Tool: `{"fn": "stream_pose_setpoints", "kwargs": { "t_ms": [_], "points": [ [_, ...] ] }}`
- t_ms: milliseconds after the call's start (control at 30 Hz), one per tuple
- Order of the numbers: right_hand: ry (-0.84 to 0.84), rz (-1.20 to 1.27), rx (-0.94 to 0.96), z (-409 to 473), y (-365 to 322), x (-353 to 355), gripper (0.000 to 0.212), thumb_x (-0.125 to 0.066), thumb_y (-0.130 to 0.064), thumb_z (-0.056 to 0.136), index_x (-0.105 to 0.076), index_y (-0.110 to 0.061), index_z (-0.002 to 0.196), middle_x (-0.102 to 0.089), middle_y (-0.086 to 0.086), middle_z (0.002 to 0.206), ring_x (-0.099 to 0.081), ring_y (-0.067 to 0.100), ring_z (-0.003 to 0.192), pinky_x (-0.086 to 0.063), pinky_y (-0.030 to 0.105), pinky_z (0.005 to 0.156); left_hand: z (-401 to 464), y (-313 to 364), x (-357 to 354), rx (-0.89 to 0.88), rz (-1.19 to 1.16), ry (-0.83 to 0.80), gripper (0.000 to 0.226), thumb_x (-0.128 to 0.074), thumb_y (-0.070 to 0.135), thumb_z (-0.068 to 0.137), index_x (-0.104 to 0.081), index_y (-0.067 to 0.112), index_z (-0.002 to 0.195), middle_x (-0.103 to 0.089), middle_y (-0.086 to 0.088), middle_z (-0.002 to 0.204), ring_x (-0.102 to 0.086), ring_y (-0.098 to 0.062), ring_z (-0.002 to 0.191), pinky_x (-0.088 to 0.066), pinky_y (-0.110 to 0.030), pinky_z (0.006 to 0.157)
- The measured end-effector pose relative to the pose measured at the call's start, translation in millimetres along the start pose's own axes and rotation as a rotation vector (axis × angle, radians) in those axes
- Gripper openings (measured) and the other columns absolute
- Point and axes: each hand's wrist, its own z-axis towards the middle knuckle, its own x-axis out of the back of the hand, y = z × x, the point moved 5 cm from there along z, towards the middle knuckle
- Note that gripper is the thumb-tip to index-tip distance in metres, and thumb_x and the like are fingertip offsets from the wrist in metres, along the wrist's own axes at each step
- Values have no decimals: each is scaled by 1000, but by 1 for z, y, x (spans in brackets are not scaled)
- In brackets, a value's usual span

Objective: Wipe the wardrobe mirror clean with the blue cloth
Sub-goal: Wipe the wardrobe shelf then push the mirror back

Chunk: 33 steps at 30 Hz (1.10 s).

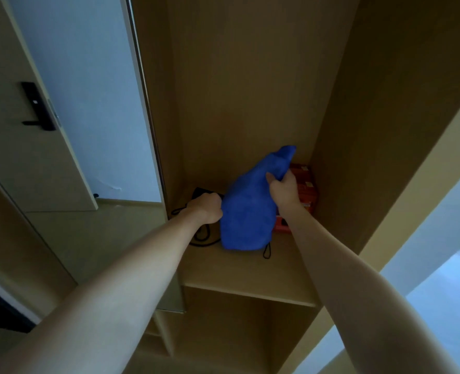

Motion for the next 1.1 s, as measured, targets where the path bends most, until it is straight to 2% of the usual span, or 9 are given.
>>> {"fn": "stream_pose_setpoints", "kwargs": {
  "t_ms": [100, 167, 333, 433, 533, 667, 800, 933, 1100],
  "points": [
    [-66, 108, -148, 5, 1, -4, 26, -53, -17, 99, -54, -7, 124, -64, 9, 100, -65, 29, 99, -56, 36, 82, -3, -1, 5, -4, 15, -3, 19, -42, 8, 93, -49, 13, 76, -51, -5, 76, -48, -22, 67, -34, -33, 57],
    [-71, 238, -203, 3, -2, -3, 38, -53, -12, 99, -45, 1, 134, -61, 22, 116, -63, 29, 104, -51, 42, 92, -1, -3, 8, -5, 12, 2, 23, -42, 9, 93, -47, 14, 72, -49, -4, 73, -46, -21, 64, -32, -33, 55],
    [114, 547, -209, 2, 7, 22, 26, -47, -12, 99, -49, -17, 125, -61, 6, 89, -62, 19, 76, -54, 35, 66, 5, -7, 11, -4, -12, 16, 30, -43, 10, 93, -38, 18, 64, -42, -1, 65, -40, -19, 57, -29, -33, 51],
    [219, 402, -361, -6, 70, 39, 31, -55, -18, 95, -53, -16, 127, -65, 12, 107, -64, 28, 91, -50, 30, 59, 6, -6, 7, -2, 1, 7, 26, -39, 7, 94, -43, 15, 70, -43, -3, 66, -41, -21, 58, -29, -34, 53],
    [259, 122, -616, -32, 144, 54, 38, -43, -17, 103, -43, -9, 139, -53, 15, 131, -54, 30, 118, -45, 36, 92, 7, -4, -6, -7, 18, -20, 21, -39, 4, 93, -52, 12, 79, -47, -5, 71, -44, -21, 61, -32, -33, 54],
    [311, 99, -806, -61, 182, 66, 33, -53, -12, 95, -56, 1, 125, -57, 10, 84, -57, 29, 76, -46, 37, 69, 7, -5, -29, -8, 18, -63, 20, -39, 2, 92, -51, 12, 80, -48, -6, 75, -45, -22, 63, -33, -34, 54],
    [201, -24, -692, -52, 168, 62, 35, -66, -14, 87, -59, -4, 120, -62, 11, 87, -63, 32, 85, -54, 40, 74, 10, -9, -47, 8, 8, -88, 21, -40, 2, 91, -49, 12, 74, -50, -6, 75, -50, -23, 67, -37, -34, 57],
    [84, -71, -755, -53, 156, 56, 38, -83, -26, 77, -58, -13, 103, -64, 11, 95, -63, 33, 92, -57, 44, 78, 12, -8, -52, 3, 10, -96, 21, -40, 3, 91, -48, 11, 74, -49, -6, 74, -49, -23, 66, -37, -34, 56],
    [287, -482, -460, -33, 136, 81, 31, -67, -14, 86, -61, 1, 113, -66, 20, 111, -64, 38, 101, -53, 40, 84, 14, -6, -46, -14, -2, -98, 20, -39, 2, 91, -50, 11, 77, -49, -6, 72, -47, -23, 65, -34, -33, 56]
  ]
}}
